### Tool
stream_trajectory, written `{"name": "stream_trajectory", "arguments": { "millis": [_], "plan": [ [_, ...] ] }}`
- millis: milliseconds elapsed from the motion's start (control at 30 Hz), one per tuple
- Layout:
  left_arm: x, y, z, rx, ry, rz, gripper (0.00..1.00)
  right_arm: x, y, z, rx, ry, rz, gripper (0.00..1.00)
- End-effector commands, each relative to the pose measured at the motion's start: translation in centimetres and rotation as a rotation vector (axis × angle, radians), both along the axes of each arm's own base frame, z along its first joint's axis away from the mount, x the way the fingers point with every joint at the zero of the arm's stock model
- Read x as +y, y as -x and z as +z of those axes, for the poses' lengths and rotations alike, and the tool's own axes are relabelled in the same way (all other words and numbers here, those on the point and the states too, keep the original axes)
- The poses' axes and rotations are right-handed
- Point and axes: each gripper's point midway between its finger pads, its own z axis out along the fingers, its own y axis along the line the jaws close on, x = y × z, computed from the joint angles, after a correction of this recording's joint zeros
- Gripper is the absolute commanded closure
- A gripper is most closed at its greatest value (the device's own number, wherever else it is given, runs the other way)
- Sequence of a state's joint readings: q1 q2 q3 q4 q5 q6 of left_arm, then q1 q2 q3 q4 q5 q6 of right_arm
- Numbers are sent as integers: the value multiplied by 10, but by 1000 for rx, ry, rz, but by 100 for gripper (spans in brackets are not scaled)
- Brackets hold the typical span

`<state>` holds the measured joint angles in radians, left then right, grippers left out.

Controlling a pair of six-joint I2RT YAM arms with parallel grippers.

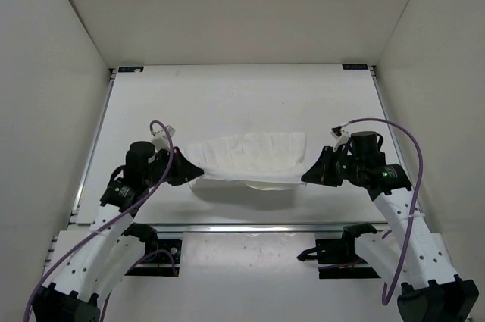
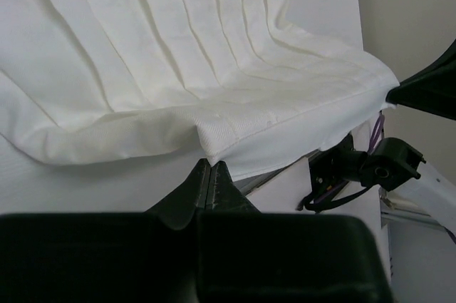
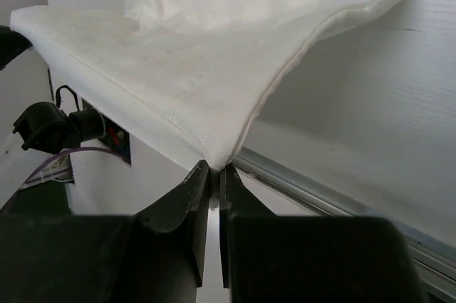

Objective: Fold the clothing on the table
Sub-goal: Fold the skirt

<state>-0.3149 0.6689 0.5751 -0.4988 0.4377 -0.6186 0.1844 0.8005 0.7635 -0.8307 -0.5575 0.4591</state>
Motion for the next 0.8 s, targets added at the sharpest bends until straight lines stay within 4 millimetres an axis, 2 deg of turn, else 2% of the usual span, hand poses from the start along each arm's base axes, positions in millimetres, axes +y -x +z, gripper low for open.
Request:
{"name": "stream_trajectory", "arguments": {
  "millis": [0, 33, 100, 167, 200, 233, 267, 300, 333, 367, 400, 433, 467, 500, 533, 567, 600, 633, 667, 700, 767],
  "plan": [
    [19, -30, -19, 36, -35, 107, 100, -4, -19, 1, 16, 8, -21, 100],
    [18, -38, -14, 15, -22, 113, 100, -2, -33, -1, 20, -6, -23, 100],
    [19, -59, -27, 65, -28, 138, 100, 3, -57, 1, 25, -44, -17, 100],
    [22, -79, -36, 85, -25, 170, 100, 10, -94, 2, 27, -52, -12, 100],
    [26, -95, -35, 78, -19, 195, 100, 11, -108, -10, 69, -50, -18, 100],
    [29, -107, -42, 92, -24, 211, 100, 14, -127, -3, 36, -63, -18, 100],
    [31, -121, -36, 70, -21, 230, 100, 19, -150, -6, 40, -85, -11, 100],
    [40, -134, -47, 95, -43, 260, 100, 19, -165, -22, 82, -81, -27, 100],
    [44, -150, -46, 95, -38, 278, 100, 19, -191, -8, 19, -89, -37, 99],
    [47, -167, -36, 61, -26, 292, 93, 23, -217, -5, -17, -108, -26, 96],
    [51, -174, -42, 88, -16, 302, 80, 23, -232, -16, -8, -108, -29, 94],
    [56, -191, -35, 65, 8, 328, 59, 24, -247, -4, -42, -100, -33, 84],
    [56, -200, -24, 35, 33, 318, 38, 24, -260, 1, -57, -83, -27, 65],
    [55, -204, -18, 33, 54, 308, 28, 19, -266, -3, -53, -46, -46, 60],
    [51, -210, -10, 12, 56, 294, 24, 14, -269, 1, -65, -6, -71, 51],
    [49, -215, 1, -20, 57, 276, 21, 12, -268, 4, -84, 11, -77, 43],
    [49, -212, -4, -4, 41, 270, 21, 9, -261, 2, -86, 38, -99, 35],
    [46, -211, 7, -28, 42, 258, 21, 0, -260, 9, -117, 59, -127, 35],
    [42, -202, 4, -18, 34, 238, 21, -5, -251, -6, -89, 82, -147, 33],
    [40, -191, 1, -13, 22, 230, 21, -10, -242, -9, -90, 88, -166, 32],
    [41, -171, -11, 2, -16, 244, 21, -19, -216, -30, -52, 93, -195, 32]
  ]
}}
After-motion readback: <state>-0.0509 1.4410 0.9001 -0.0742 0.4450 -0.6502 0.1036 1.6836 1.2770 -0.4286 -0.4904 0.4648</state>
